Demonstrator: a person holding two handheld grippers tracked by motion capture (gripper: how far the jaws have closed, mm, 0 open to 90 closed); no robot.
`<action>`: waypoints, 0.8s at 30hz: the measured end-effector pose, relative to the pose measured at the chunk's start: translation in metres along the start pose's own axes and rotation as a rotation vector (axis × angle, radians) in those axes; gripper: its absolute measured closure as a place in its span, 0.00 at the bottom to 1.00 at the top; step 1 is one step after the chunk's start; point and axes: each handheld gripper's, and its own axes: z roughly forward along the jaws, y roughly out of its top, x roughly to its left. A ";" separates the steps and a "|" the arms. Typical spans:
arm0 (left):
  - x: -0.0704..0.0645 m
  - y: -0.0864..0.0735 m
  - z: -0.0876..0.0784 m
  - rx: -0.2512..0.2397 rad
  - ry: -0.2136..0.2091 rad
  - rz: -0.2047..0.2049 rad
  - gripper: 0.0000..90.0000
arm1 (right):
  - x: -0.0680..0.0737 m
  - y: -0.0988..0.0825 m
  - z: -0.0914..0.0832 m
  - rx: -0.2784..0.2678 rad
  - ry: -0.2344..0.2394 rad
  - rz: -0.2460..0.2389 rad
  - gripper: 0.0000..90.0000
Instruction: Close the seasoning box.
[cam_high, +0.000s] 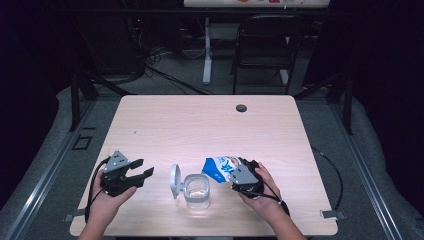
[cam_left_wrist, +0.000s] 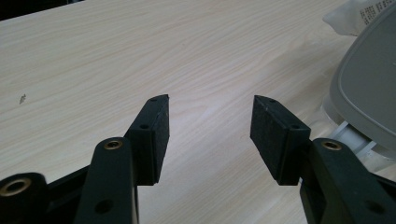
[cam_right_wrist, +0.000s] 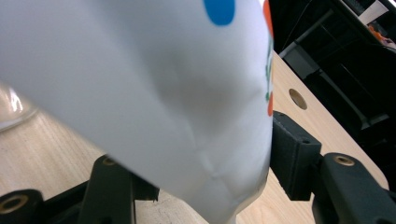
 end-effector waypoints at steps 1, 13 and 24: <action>0.000 0.000 0.000 0.000 0.000 -0.001 0.53 | 0.000 0.000 0.000 -0.001 -0.005 -0.005 0.48; 0.000 0.000 0.001 0.002 0.000 -0.001 0.53 | 0.005 -0.004 0.002 0.007 -0.038 -0.074 0.48; -0.001 0.000 0.001 0.001 0.000 -0.001 0.53 | 0.006 -0.004 0.000 0.034 -0.065 -0.139 0.48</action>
